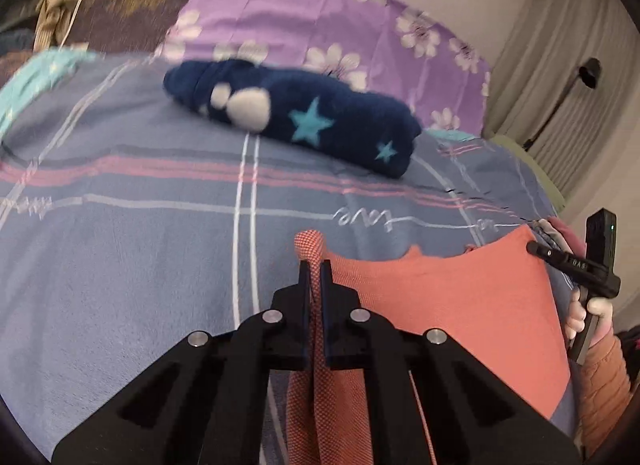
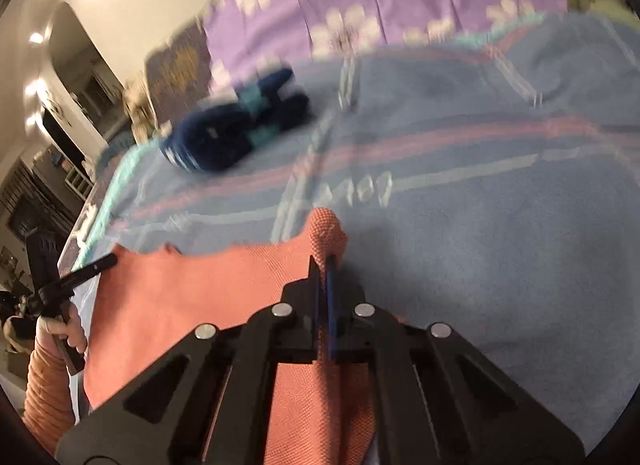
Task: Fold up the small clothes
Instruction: 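Release the hem onto the shirt with the left tool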
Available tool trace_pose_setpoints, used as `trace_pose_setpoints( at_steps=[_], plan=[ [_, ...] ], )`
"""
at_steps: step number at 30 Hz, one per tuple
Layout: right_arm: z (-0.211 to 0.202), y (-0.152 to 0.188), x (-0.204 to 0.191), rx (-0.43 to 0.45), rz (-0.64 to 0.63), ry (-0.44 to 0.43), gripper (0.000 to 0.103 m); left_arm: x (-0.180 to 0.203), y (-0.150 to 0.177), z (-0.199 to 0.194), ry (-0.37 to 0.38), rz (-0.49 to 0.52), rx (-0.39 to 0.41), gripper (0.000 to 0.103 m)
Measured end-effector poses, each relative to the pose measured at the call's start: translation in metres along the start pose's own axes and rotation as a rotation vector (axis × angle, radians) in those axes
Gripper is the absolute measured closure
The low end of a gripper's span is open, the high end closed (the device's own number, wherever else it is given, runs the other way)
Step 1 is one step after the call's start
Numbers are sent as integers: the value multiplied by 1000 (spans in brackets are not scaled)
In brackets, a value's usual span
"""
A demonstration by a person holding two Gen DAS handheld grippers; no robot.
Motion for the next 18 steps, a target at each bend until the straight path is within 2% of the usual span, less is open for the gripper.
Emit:
trace_pose_setpoints(
  at_steps=[2, 5, 6, 7, 9, 10, 11, 12, 14, 18],
  plan=[
    [-6, -3, 3, 22, 20, 6, 100, 5, -4, -4, -22, 34, 20, 99],
    [9, 2, 14, -36, 49, 82, 99, -4, -6, 13, -88, 39, -18, 98],
    [13, 5, 18, -54, 60, 103, 99, -9, -4, 19, -107, 24, -31, 91],
    [15, 10, 22, -70, 74, 119, 96, -14, -2, 22, -119, -2, -38, 79],
    [13, 17, 26, -75, 89, 114, 94, -21, 5, 19, -85, -71, -32, 74],
    [7, 22, 28, -70, 100, 105, 89, -19, 9, 16, -66, -79, -28, 71],
    [1, 25, 29, -66, 107, 95, 83, -15, 13, 11, -69, -67, -24, 68],
    [-7, 30, 31, -60, 107, 83, 81, -9, 15, 6, -85, -47, -20, 63],
    [-26, 39, 36, -44, 84, 79, 81, 13, 17, -5, -99, 18, -11, 63],
    [-45, 51, 48, -54, 61, 95, 81, 82, 27, -21, -36, 153, -19, 58]
  ],
)
Point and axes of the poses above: each gripper's, at about its wrist camera, not at the fingertips, and z roughly the way its jaws point, x to its right, y to its underside, the point moved 2 cm from there along z, roughly the way its jaws point, and after that the axes turned 6 degrees about y, right-handed, at the moved point
